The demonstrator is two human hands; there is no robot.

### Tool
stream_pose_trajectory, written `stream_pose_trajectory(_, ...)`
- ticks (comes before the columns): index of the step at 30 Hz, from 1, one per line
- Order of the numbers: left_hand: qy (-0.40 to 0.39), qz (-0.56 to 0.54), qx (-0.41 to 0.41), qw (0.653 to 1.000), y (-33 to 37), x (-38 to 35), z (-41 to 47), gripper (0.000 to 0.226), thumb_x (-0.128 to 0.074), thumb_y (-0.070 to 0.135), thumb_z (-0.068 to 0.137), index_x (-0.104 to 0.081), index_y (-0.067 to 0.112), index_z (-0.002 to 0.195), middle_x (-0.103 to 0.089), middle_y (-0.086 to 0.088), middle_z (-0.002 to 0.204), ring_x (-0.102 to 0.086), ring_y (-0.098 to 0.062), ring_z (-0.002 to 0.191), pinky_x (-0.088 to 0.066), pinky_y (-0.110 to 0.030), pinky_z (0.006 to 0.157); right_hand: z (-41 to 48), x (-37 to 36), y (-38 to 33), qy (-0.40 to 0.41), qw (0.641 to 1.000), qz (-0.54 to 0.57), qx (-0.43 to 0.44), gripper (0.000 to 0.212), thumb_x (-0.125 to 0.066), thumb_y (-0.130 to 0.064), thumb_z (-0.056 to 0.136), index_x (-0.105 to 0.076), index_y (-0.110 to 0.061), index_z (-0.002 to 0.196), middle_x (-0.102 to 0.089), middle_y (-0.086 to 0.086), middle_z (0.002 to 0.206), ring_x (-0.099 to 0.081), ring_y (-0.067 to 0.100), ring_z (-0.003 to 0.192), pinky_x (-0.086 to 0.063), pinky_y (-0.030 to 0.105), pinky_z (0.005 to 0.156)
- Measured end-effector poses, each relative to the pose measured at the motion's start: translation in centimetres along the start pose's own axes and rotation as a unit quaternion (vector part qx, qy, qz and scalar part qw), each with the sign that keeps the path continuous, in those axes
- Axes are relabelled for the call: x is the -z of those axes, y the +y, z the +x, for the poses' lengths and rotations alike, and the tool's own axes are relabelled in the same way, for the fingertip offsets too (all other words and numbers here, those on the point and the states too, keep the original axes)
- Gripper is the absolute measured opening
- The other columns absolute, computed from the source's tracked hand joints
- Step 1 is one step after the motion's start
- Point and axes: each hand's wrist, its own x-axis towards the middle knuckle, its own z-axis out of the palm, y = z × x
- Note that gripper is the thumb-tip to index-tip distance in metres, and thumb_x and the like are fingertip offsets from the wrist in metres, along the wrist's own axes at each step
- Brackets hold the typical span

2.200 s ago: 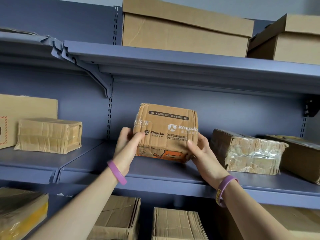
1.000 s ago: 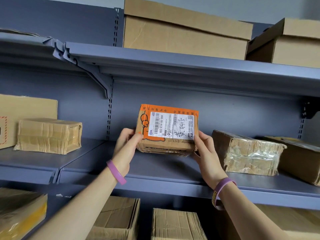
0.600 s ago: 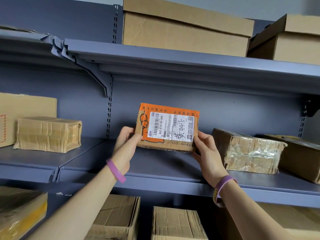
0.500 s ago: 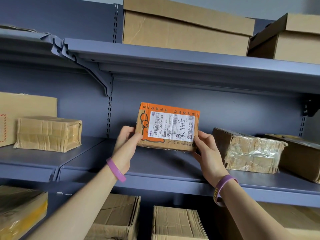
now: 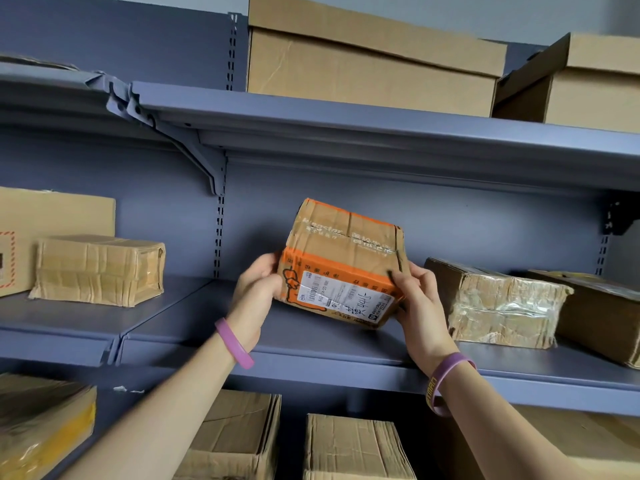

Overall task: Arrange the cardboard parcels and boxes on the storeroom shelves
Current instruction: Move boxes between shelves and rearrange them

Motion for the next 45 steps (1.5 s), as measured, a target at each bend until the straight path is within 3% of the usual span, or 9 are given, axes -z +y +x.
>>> stream_pose_trajectory(7, -0.05, -0.026, 0.056, 0.997, -0.5, -0.1, 0.2, 0.055, -0.055, 0.066, 0.081, -0.063, 0.016, 0.103, -0.071, 0.004, 0.113, -0.062, -0.017, 0.116, -0.041, -0.034, 0.107, 0.1, 0.5, 0.5, 0.012, 0.999, -0.047, 0.019, 0.045, -0.068, -0.009, 0.077, -0.052, -0.018, 0.119, -0.062, 0.006, 0.122, -0.062, 0.016, 0.107, -0.052, 0.03, 0.088)
stream_pose_trajectory(12, -0.005, 0.039, 0.082, 0.996, -0.8, -0.1, 0.1, 0.029, -0.067, 0.01, 0.094, -0.054, 0.01, 0.12, -0.066, -0.002, 0.119, -0.063, -0.02, 0.114, -0.049, -0.033, 0.096, 0.4, 0.3, 0.9, -0.001, 0.997, -0.081, 0.019, 0.06, -0.055, 0.028, 0.077, -0.044, -0.011, 0.121, -0.057, 0.003, 0.115, -0.06, 0.014, 0.107, -0.06, 0.036, 0.077)
stream_pose_trajectory(17, -0.021, 0.067, 0.118, 0.991, -0.9, -0.2, 0.6, 0.067, -0.058, -0.011, 0.091, -0.036, 0.023, 0.144, -0.056, 0.005, 0.12, -0.059, -0.017, 0.11, -0.051, -0.042, 0.099, 0.8, 0.3, 1.2, -0.01, 0.993, -0.117, -0.001, 0.073, -0.061, 0.024, 0.077, -0.039, -0.023, 0.129, -0.052, -0.004, 0.114, -0.056, 0.012, 0.098, -0.051, 0.031, 0.071)
stream_pose_trajectory(24, -0.011, 0.11, 0.131, 0.985, -1.1, -0.7, 0.8, 0.066, -0.058, -0.012, 0.087, -0.041, 0.015, 0.144, -0.064, -0.002, 0.12, -0.064, -0.022, 0.111, -0.052, -0.048, 0.1, 0.9, 0.1, 1.4, -0.015, 0.992, -0.124, -0.015, 0.079, -0.074, 0.011, 0.075, -0.038, -0.026, 0.135, -0.047, 0.007, 0.139, -0.049, 0.02, 0.124, -0.045, 0.04, 0.105)
stream_pose_trajectory(29, 0.051, 0.121, 0.056, 0.99, 0.8, -0.7, -0.8, 0.071, -0.066, 0.012, 0.092, -0.032, 0.023, 0.154, -0.038, 0.009, 0.153, -0.034, -0.009, 0.141, -0.028, -0.024, 0.107, -1.3, -1.2, -0.8, 0.014, 0.973, -0.176, 0.148, 0.064, -0.063, -0.012, 0.08, -0.036, -0.031, 0.135, -0.035, -0.006, 0.141, -0.032, 0.005, 0.135, -0.025, 0.01, 0.108)
stream_pose_trajectory(33, 0.051, 0.144, 0.024, 0.988, 3.1, 1.1, -2.1, 0.06, -0.058, 0.01, 0.096, -0.038, 0.024, 0.15, -0.04, 0.01, 0.153, -0.035, -0.001, 0.137, -0.025, -0.019, 0.103, -2.9, -4.3, -2.3, -0.046, 0.962, -0.176, 0.206, 0.06, -0.055, -0.011, 0.077, -0.039, -0.037, 0.128, -0.04, -0.011, 0.135, -0.029, 0.013, 0.144, -0.026, 0.037, 0.121)
stream_pose_trajectory(37, 0.051, 0.164, 0.008, 0.985, 5.4, 3.8, -2.3, 0.056, -0.056, 0.01, 0.097, -0.04, 0.026, 0.148, -0.042, 0.014, 0.149, -0.036, 0.001, 0.135, -0.025, -0.018, 0.106, -3.8, -9.0, -3.3, -0.106, 0.951, -0.188, 0.223, 0.057, -0.055, -0.008, 0.079, -0.042, -0.028, 0.131, -0.045, -0.007, 0.138, -0.034, 0.005, 0.138, -0.022, 0.012, 0.114)
stream_pose_trajectory(41, 0.061, 0.188, -0.006, 0.98, 7.1, 8.8, -2.0, 0.054, -0.058, 0.013, 0.096, -0.042, 0.027, 0.145, -0.045, 0.011, 0.147, -0.039, -0.002, 0.136, -0.028, -0.016, 0.105, -4.5, -14.5, -2.3, -0.165, 0.952, -0.173, 0.192, 0.057, -0.054, -0.013, 0.077, -0.044, -0.024, 0.133, -0.045, -0.006, 0.139, -0.037, 0.001, 0.135, -0.024, 0.011, 0.11)
stream_pose_trajectory(45, 0.081, 0.205, -0.009, 0.975, 8.0, 14.9, -1.3, 0.053, -0.057, 0.013, 0.097, -0.042, 0.026, 0.146, -0.053, 0.013, 0.133, -0.052, -0.001, 0.11, -0.039, -0.012, 0.091, -5.1, -20.3, -0.3, -0.19, 0.949, -0.184, 0.173, 0.055, -0.059, -0.003, 0.085, -0.044, -0.021, 0.136, -0.045, -0.006, 0.141, -0.034, -0.017, 0.127, -0.021, -0.002, 0.099)
